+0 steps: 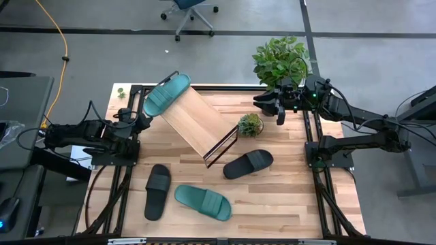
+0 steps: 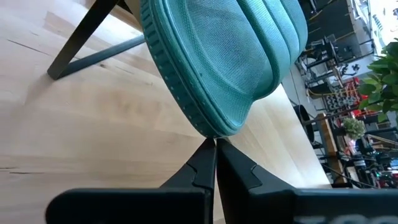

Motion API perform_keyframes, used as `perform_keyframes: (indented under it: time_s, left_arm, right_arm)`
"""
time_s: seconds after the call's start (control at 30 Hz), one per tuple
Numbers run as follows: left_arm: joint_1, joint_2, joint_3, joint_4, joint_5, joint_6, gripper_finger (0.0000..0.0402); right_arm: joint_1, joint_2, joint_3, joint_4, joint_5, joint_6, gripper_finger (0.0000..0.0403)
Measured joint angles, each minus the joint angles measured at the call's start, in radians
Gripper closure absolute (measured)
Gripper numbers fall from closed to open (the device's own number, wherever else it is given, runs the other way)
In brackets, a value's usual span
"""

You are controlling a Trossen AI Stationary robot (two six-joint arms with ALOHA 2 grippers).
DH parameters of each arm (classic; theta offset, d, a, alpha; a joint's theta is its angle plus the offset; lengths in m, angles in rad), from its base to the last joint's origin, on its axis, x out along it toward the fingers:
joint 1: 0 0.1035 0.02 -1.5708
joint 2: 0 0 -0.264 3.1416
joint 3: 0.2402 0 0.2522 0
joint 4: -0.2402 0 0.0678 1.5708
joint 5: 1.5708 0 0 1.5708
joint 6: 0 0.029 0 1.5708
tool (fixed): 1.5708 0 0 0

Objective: Pick and place slippers onto the shelf
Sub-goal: Put the right green pair of slippers on the shelf, then put the green pair of slippers on the shelf

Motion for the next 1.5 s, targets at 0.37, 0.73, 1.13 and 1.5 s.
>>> perform_keyframes:
  time_s: [0.37,0.73,1.13,1.5]
  left_arm:
    - [0.0,0.0,0.001,0.04,0.116,0.061,0.0398]
    - [0.0,0.003,0.0,0.358,0.397,0.332,0.0398]
    - [-0.001,0.344,0.001,0.656,0.822,0.446,0.0399]
    - [-0.122,0.668,0.033,0.938,0.951,0.441,0.0399]
  right_arm:
    - [0.0,0.0,0.0,-0.007,-0.002,0.0,0.0284]
    - [0.0,0.0,0.0,-0.007,-0.002,-0.004,0.0284]
    - [0.0,0.0,0.0,-0.008,-0.017,-0.004,0.0284]
    - [0.0,0.0,0.0,-0.029,-0.061,0.022,0.0284]
